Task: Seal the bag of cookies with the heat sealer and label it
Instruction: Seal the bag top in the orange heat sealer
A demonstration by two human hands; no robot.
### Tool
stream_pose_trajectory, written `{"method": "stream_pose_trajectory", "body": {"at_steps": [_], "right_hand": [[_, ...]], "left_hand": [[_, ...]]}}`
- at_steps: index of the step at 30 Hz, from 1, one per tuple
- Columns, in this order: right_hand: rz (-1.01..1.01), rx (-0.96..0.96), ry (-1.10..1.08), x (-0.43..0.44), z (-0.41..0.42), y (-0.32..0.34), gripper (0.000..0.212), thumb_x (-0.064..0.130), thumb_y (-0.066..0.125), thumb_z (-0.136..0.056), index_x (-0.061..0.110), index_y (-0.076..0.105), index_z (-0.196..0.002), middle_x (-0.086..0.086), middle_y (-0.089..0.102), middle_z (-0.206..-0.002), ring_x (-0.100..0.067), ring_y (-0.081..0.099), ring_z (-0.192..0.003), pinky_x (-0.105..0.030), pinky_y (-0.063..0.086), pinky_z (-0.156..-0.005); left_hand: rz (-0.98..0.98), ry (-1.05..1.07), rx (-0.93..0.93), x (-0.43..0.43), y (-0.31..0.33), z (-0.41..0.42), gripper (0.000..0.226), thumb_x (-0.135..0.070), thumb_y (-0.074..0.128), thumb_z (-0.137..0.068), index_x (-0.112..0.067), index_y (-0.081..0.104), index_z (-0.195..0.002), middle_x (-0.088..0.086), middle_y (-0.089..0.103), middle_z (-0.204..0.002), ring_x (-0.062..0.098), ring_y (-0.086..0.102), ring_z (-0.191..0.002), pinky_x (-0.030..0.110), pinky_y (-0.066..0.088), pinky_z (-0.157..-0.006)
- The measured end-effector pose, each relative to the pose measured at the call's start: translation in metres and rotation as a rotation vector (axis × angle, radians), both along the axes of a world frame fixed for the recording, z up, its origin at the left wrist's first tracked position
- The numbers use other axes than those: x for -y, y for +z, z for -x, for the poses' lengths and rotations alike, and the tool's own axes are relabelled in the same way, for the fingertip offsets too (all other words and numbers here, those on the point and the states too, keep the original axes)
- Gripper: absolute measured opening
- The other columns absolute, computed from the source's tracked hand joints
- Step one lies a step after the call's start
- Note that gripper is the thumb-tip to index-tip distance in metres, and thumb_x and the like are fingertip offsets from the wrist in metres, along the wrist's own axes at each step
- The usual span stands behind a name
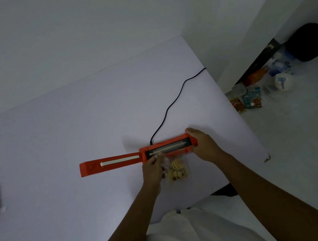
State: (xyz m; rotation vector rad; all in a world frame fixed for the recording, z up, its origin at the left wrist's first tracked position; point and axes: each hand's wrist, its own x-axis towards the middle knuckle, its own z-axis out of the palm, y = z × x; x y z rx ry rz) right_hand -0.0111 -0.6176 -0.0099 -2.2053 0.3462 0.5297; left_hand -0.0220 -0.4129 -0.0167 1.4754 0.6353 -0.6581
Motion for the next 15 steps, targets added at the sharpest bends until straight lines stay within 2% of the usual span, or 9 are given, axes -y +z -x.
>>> {"method": "stream_pose_trajectory", "body": {"at_steps": [4,8,15], "right_hand": [[0.008,-0.015,0.015,0.0,0.001,-0.002,0.066,-0.007,0.054,-0.091,0.005,0.03,-0.151,-0.014,0.029,-0.159,-0.024,0.024,-0.148,-0.021,0.013,-0.114],[0.024,-0.044,0.036,0.0,0.001,-0.005,0.07,-0.01,0.051,-0.09,0.006,0.025,-0.153,-0.012,0.022,-0.162,-0.023,0.017,-0.15,-0.021,0.008,-0.115],[0.021,-0.057,0.051,0.004,0.001,-0.007,0.071,-0.012,0.049,-0.09,0.009,0.024,-0.154,-0.008,0.021,-0.162,-0.021,0.013,-0.151,-0.024,0.007,-0.118]], "left_hand": [[0.003,0.027,0.009,0.002,0.002,-0.006,0.018,-0.023,0.06,-0.094,-0.01,0.072,-0.093,0.004,0.063,-0.064,0.01,0.054,-0.048,0.024,0.041,-0.048],[0.007,0.04,-0.008,0.003,0.004,-0.009,0.022,-0.027,0.057,-0.096,-0.01,0.071,-0.09,-0.001,0.06,-0.059,0.009,0.05,-0.048,0.021,0.038,-0.044],[-0.006,0.034,-0.039,0.004,0.004,-0.011,0.02,-0.029,0.058,-0.095,-0.014,0.071,-0.092,0.006,0.062,-0.077,0.011,0.049,-0.055,0.019,0.037,-0.043]]}}
